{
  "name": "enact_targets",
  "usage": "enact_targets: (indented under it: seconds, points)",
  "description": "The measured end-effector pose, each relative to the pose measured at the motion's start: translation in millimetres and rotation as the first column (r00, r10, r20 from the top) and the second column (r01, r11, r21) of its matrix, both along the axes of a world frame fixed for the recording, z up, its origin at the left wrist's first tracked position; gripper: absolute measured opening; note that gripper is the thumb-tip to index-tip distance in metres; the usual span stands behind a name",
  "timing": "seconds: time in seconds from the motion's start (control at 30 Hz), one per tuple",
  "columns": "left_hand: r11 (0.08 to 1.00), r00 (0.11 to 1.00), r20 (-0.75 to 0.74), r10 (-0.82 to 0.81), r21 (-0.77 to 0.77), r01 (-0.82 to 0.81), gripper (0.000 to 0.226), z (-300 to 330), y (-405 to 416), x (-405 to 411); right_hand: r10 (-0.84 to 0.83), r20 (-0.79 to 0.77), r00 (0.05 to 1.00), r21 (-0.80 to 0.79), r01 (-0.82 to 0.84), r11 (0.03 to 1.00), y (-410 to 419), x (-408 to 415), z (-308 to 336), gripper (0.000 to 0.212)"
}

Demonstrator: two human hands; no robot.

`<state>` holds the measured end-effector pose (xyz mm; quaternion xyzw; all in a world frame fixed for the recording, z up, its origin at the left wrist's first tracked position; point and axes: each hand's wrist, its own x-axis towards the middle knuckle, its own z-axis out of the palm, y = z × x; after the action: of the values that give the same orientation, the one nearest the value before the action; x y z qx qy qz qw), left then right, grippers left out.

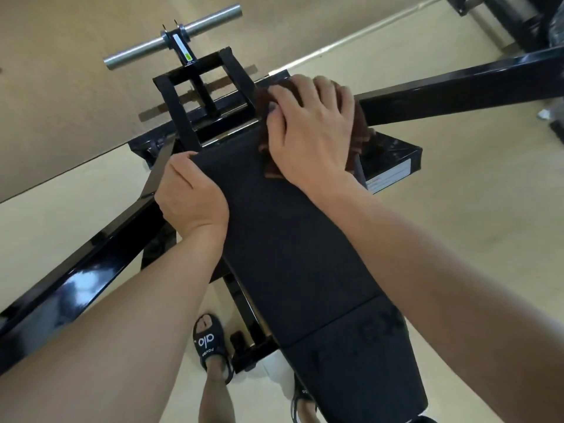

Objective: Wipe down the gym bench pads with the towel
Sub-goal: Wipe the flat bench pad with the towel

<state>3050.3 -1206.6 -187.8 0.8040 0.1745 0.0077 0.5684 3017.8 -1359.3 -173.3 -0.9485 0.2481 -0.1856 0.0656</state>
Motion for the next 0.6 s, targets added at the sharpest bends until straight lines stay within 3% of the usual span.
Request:
enact_targets:
  seconds: [0.13,0.33,0.47,0.6]
  points:
    - [0.999,1.0,0.005,0.007,0.037,-0.007,0.043,1.2,-0.7,2.8,-0.008,0.082,0.997,0.028,0.006,1.0,1.8,-20.6,-12.7,0.041]
    - [0.988,1.0,-0.001,-0.031,0.151,0.031,0.043,2.0,-2.7,0.0,-0.381,-0.049,0.923,0.295,0.378,0.877,40.3,-125.1,-61.0,0.054]
    - [0.984,0.999,0.016,-0.048,0.17,0.044,0.043,1.7,-0.8,-0.4,-0.523,0.013,0.853,0.446,0.463,0.766,20.7,-60.7,-30.2,0.056]
    - [0.978,0.997,0.031,-0.076,0.196,0.069,0.043,-3.3,2.8,2.2,-0.346,0.031,0.938,0.212,0.332,0.919,22.9,-1.7,-3.3,0.043]
